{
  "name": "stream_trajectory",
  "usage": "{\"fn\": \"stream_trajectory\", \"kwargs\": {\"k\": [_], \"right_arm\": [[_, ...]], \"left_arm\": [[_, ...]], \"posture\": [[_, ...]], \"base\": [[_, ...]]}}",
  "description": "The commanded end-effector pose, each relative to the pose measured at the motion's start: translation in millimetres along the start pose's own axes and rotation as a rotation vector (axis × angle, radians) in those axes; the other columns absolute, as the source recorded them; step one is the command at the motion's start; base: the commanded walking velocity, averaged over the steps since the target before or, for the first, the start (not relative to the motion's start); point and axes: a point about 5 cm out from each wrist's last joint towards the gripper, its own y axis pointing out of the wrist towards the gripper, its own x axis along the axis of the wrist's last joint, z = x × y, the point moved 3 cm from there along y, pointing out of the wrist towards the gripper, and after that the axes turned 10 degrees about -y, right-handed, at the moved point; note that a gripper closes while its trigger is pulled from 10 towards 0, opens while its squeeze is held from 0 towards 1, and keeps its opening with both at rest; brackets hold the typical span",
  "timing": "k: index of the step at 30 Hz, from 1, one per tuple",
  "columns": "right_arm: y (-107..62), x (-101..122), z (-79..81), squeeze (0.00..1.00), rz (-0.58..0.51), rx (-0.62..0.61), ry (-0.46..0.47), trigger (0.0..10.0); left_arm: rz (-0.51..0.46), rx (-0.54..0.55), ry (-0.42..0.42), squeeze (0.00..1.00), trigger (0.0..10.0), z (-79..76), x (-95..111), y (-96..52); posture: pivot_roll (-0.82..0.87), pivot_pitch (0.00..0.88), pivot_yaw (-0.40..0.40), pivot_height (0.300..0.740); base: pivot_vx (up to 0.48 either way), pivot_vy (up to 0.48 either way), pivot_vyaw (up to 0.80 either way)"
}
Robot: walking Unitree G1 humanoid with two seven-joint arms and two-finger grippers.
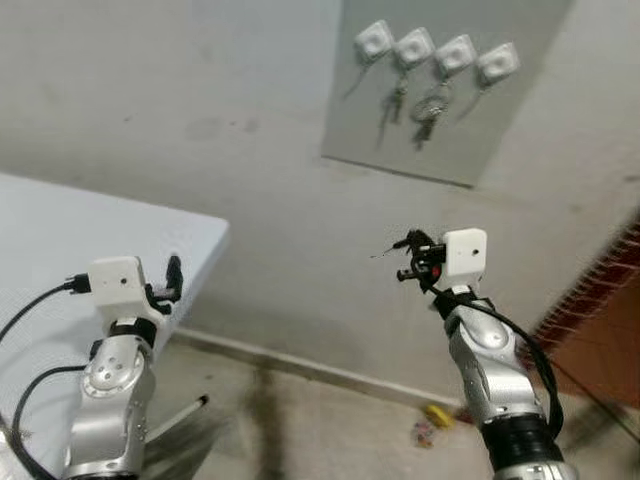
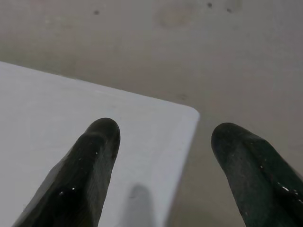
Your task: Hang keys on a hook
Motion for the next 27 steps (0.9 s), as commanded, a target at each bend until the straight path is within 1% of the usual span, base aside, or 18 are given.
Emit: {"fn": "stream_trajectory", "kwargs": {"k": [1, 13, 14, 19, 23, 27], "right_arm": [[-1.0, 3.1, -9.2, 0.0, -0.004, -0.029, -0.01, 10.0], [-1.5, 2.4, -12.1, 0.0, -0.003, -0.043, -0.003, 10.0], [-2.2, 3.4, -12.4, 0.0, -0.009, -0.052, 0.001, 10.0], [-6.6, 1.8, -13.7, 0.0, -0.009, -0.067, -0.001, 10.0], [-11.5, -0.2, -13.4, 0.0, -0.006, -0.075, 0.002, 10.0], [-14.7, -2.0, -14.0, 0.0, 0.001, -0.081, 0.001, 10.0]], "left_arm": [[0.001, -0.023, -0.003, 0.0, 10.0, -6.0, 1.8, 1.4], [0.008, -0.035, -0.001, 0.0, 10.0, -10.5, -0.2, 0.9], [0.013, -0.045, -0.011, 0.0, 10.0, -13.0, -1.8, 1.2], [0.025, -0.061, -0.004, 0.0, 10.0, -15.7, -2.1, 3.3], [0.056, -0.064, -0.011, 0.0, 10.0, -15.4, -5.3, 4.6], [0.06, -0.062, -0.008, 0.0, 10.0, -16.1, -6.0, 4.5]], "posture": [[-0.04, 0.0, -0.044, 0.728], [-0.04, 0.0, -0.044, 0.728], [-0.05, 0.0, -0.032, 0.728], [-0.07, 0.0, -0.015, 0.728], [-0.08, 0.0, -0.002, 0.728], [-0.09, 0.0, 0.004, 0.728]], "base": [[0.0, 0.0, -0.76], [0.0, 0.0, -0.75], [0.0, 0.0, 0.0], [0.0, 0.0, 0.0], [0.0, 0.0, 0.0], [0.0, 0.0, 0.0]]}}
